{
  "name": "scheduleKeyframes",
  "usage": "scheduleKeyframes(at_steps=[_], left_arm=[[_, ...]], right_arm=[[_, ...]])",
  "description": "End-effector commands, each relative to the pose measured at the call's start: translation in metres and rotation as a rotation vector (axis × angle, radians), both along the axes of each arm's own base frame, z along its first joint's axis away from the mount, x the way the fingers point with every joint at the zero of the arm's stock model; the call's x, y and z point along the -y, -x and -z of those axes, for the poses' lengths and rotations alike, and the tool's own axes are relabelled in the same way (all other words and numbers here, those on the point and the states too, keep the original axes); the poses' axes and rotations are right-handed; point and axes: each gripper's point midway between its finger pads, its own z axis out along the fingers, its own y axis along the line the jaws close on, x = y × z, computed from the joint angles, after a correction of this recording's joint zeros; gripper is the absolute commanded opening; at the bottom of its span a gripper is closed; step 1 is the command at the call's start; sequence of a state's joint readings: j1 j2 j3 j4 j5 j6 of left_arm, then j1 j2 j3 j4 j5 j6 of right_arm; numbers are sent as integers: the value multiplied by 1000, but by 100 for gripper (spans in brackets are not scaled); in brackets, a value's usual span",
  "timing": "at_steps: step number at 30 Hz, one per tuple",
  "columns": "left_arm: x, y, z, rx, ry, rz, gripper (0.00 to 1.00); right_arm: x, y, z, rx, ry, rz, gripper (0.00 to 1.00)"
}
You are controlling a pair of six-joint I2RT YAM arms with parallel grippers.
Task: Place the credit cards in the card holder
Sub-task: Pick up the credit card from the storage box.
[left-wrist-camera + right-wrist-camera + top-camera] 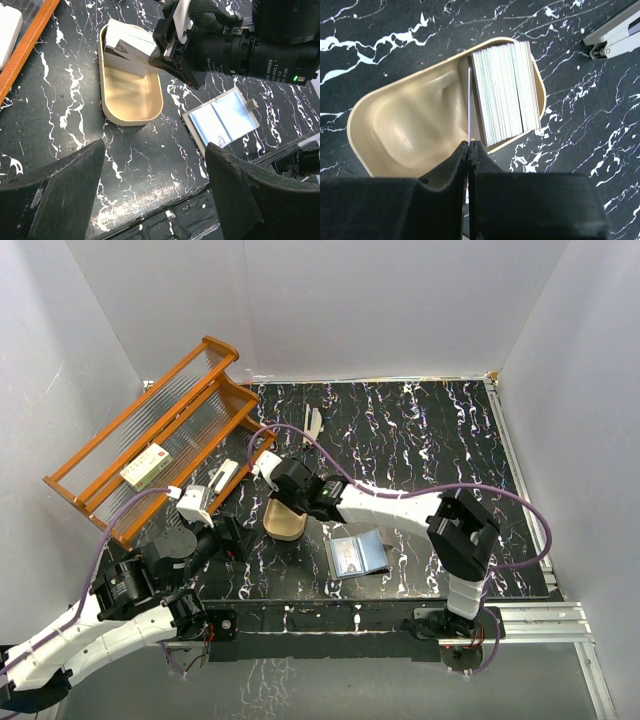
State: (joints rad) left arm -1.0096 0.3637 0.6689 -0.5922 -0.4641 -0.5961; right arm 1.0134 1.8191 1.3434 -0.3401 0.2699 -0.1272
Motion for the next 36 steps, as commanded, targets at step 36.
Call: scheduleKeyframes(at_steps=[36], left_arm=[[104,30,-111,-61,702,337,43]], right_arm=[[41,166,-223,-535,-1281,-87,0]])
